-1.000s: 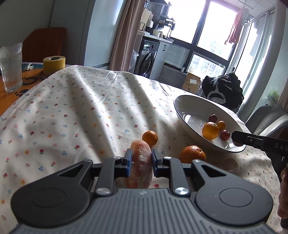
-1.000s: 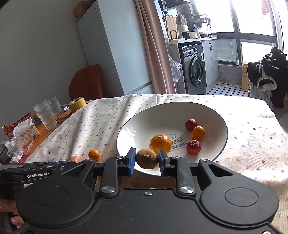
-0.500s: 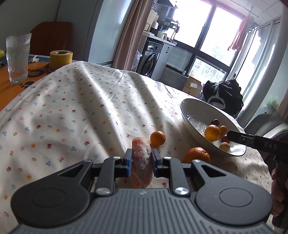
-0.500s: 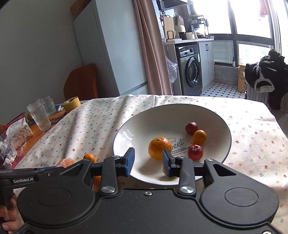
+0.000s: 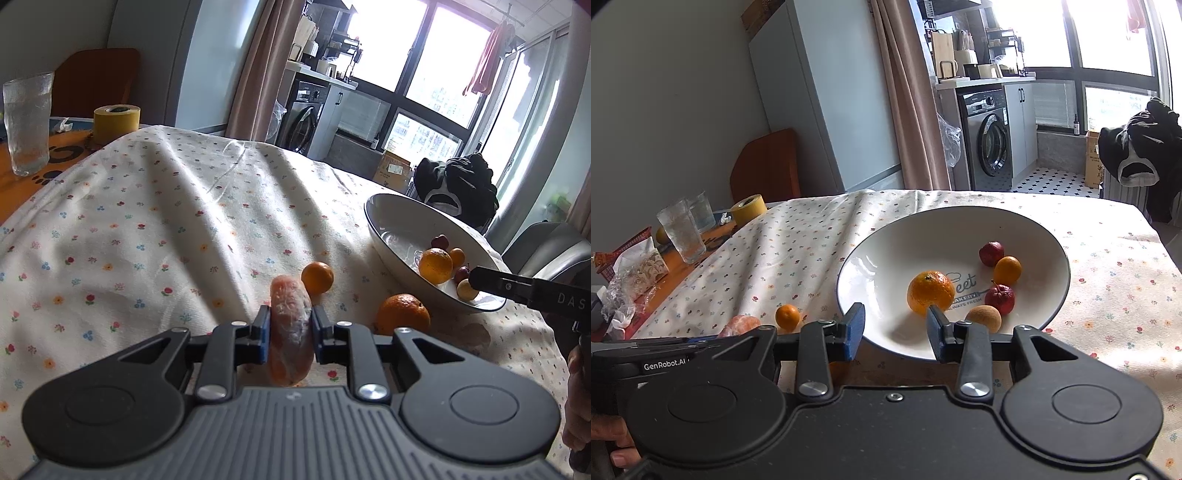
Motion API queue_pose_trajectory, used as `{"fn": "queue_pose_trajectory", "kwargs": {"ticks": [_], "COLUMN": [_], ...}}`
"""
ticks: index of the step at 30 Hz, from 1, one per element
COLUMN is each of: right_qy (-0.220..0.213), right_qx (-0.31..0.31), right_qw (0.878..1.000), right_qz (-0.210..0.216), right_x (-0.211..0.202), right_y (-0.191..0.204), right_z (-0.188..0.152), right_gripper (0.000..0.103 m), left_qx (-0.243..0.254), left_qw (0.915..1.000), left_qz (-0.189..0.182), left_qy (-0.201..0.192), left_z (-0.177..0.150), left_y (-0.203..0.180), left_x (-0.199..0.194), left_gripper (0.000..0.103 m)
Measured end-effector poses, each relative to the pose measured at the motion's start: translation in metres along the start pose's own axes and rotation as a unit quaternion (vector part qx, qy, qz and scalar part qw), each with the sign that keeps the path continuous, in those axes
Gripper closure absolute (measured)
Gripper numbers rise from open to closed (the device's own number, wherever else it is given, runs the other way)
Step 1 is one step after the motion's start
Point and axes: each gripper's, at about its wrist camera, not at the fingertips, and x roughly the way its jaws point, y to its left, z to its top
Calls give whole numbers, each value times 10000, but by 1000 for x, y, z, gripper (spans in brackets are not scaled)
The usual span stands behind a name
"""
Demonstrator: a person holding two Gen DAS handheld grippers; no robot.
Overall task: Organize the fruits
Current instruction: 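Drop the kiwi into the white bowl with the right tool while the left carries the segment, then lower the wrapped segment into the bowl and open the left tool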
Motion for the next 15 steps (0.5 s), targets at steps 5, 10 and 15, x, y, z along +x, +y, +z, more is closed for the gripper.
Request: {"fn": "queue_pose_trajectory", "kwargs": {"ticks": [5,10,15], "right_qy": [-33,-77,-87], "right_qx": [41,81,157], "right_qw": [10000,9999,9998], "right_qz": [14,9,-14], "right_x": [-6,-12,-18], "right_y": [-4,-7,-14], "right_z": [-1,-2,-5], "right_gripper": [65,65,63], "left_qx": [37,149,270], "left_qw": [9999,9994,9987], "left_qz": [-47,-158,-312], "left_qy": [-114,-254,-314], "left_z": [3,12,21], "left_y": [-6,-20,-35], "left_x": [-7,-14,-14], "left_gripper": [83,83,83]}}
